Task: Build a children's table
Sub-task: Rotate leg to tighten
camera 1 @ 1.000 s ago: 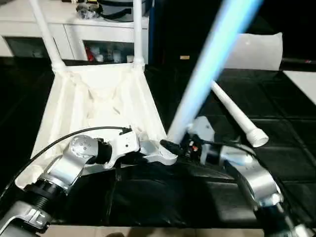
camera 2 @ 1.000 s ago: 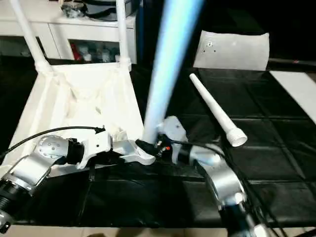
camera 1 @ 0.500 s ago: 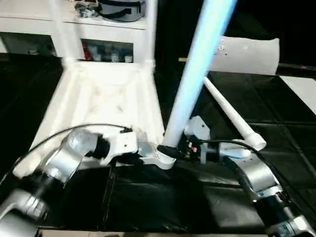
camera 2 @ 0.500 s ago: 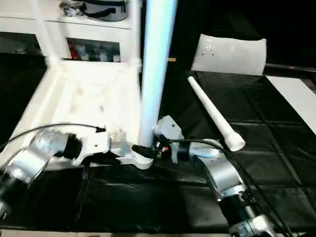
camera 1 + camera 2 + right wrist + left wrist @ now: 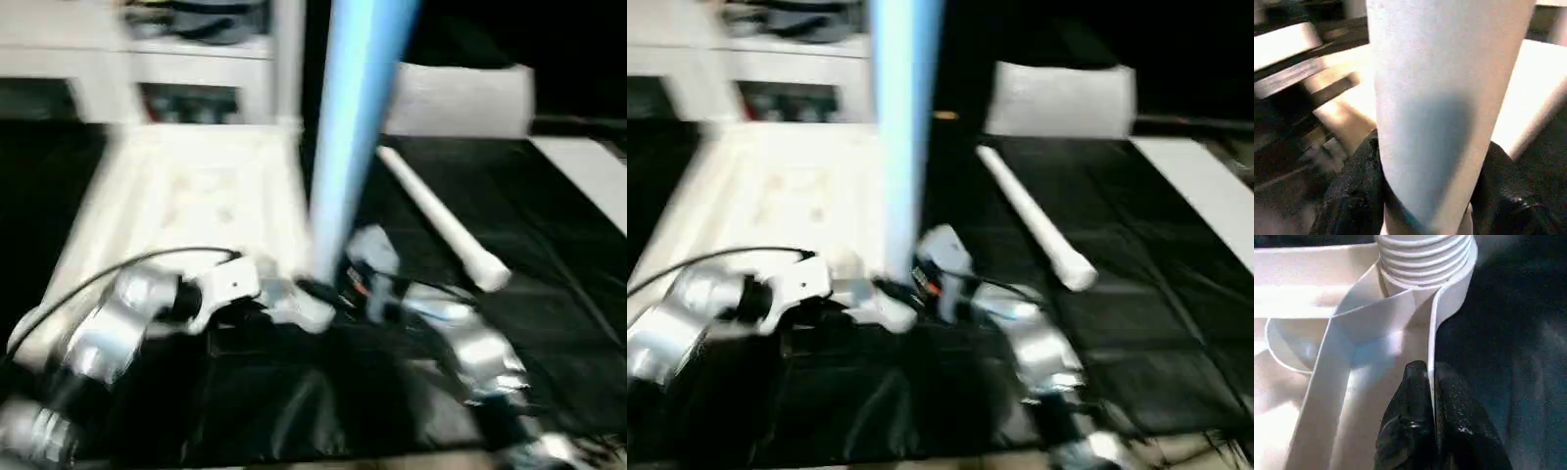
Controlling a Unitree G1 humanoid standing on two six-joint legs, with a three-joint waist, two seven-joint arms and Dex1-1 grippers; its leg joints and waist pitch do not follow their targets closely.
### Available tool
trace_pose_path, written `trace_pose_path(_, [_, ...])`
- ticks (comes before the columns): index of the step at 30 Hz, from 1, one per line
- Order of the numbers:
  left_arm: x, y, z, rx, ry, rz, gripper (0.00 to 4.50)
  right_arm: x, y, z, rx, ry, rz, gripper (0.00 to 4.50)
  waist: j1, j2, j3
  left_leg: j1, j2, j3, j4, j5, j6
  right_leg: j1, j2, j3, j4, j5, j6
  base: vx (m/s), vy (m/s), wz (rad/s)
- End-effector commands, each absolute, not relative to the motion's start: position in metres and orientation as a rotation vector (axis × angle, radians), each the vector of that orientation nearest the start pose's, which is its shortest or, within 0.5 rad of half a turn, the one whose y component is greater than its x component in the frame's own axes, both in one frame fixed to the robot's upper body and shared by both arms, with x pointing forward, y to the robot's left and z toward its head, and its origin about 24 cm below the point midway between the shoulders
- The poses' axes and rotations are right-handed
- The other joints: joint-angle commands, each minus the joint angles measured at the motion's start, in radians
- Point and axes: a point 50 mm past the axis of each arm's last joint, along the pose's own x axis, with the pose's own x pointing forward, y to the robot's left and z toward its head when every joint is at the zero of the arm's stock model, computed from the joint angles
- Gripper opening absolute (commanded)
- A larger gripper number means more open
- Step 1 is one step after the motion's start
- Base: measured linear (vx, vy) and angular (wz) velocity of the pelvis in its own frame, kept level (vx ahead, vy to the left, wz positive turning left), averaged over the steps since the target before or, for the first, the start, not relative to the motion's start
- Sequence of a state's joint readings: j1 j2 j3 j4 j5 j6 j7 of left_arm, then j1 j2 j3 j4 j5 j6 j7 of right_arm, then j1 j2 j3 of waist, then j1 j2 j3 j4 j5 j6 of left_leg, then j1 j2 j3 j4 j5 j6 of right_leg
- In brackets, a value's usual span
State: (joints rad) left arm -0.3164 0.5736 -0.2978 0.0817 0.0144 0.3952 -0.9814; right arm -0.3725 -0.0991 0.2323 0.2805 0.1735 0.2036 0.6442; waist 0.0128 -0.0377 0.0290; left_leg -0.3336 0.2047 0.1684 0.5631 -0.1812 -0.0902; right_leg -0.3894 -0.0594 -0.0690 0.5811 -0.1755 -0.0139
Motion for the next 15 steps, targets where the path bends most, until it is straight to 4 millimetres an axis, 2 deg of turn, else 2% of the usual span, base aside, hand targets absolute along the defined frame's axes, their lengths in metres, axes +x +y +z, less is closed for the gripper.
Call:
trace_pose_path(1, [0.275,0.161,0.066,0.462,0.469,-0.98,0.0,0.302,-0.08,0.031,-0.026,0.288,0.775,1.89,0.001,0.012,-0.025,-0.011,0.023,-0.03,-0.082,-0.465,-0.041,0.024,-0.074,0.03,-0.095,-0.611,-0.067,0.0,0.0,0.0])
trace_pose_path(3, [0.269,0.143,0.059,0.419,0.47,-0.931,0.0,0.308,-0.074,0.031,-0.009,0.28,0.689,1.89,-0.011,0.01,-0.03,-0.009,0.025,-0.025,-0.077,-0.433,-0.036,0.021,-0.076,0.039,-0.092,-0.554,-0.088,0.0,0.0,0.0])
trace_pose_path(4, [0.269,0.133,0.057,0.393,0.467,-0.896,0.0,0.312,-0.071,0.031,-0.001,0.279,0.649,1.89,-0.008,0.009,-0.035,-0.001,0.025,-0.018,-0.069,-0.411,-0.031,0.014,-0.073,0.044,-0.093,-0.507,-0.099,0.0,0.0,0.0])
trace_pose_path(5, [0.269,0.126,0.056,0.374,0.467,-0.871,0.0,0.315,-0.068,0.031,0.007,0.279,0.612,1.89,-0.01,0.009,-0.031,-0.004,0.024,-0.017,-0.071,-0.407,-0.029,0.011,-0.07,0.046,-0.088,-0.487,-0.109,0.0,0.0,0.0])
trace_pose_path(6, [0.269,0.122,0.056,0.365,0.467,-0.861,0.0,0.316,-0.067,0.031,0.009,0.278,0.6,1.89,-0.01,0.004,-0.031,-0.006,0.021,-0.015,-0.071,-0.404,-0.022,0.014,-0.066,0.042,-0.088,-0.49,-0.101,0.0,0.0,0.0])
trace_pose_path(7, [0.269,0.116,0.056,0.356,0.467,-0.845,0.0,0.317,-0.065,0.031,0.013,0.277,0.584,1.89,-0.006,0.004,-0.031,-0.004,0.019,-0.014,-0.069,-0.402,-0.017,0.012,-0.066,0.042,-0.091,-0.493,-0.096,0.0,0.0,0.0])
trace_pose_path(8, [0.271,0.111,0.056,0.356,0.465,-0.825,0.0,0.319,-0.062,0.032,0.024,0.276,0.568,1.89,-0.006,0.0,-0.031,-0.005,0.018,-0.012,-0.069,-0.396,-0.011,0.011,-0.065,0.043,-0.091,-0.487,-0.091,0.0,0.0,0.0])
trace_pose_path(9, [0.274,0.108,0.055,0.377,0.47,-0.794,0.0,0.32,-0.059,0.032,0.034,0.277,0.556,1.89,-0.004,0.003,-0.031,-0.005,0.018,-0.012,-0.069,-0.393,-0.011,0.011,-0.063,0.044,-0.09,-0.479,-0.085,0.0,0.0,0.0])
trace_pose_path(11, [0.277,0.108,0.054,0.408,0.479,-0.764,0.0,0.32,-0.056,0.032,0.04,0.285,0.554,1.89,-0.001,0.004,-0.034,-0.007,0.018,-0.012,-0.069,-0.379,-0.009,0.014,-0.062,0.044,-0.087,-0.444,-0.083,0.0,0.0,0.0])
trace_pose_path(15, [0.276,0.108,0.055,0.406,0.492,-0.748,0.0,0.319,-0.055,0.027,0.047,0.304,0.536,1.89,-0.002,0.007,-0.036,-0.015,0.02,-0.011,-0.071,-0.358,-0.009,0.019,-0.062,0.045,-0.08,-0.384,-0.099,0.0,0.0,0.0])
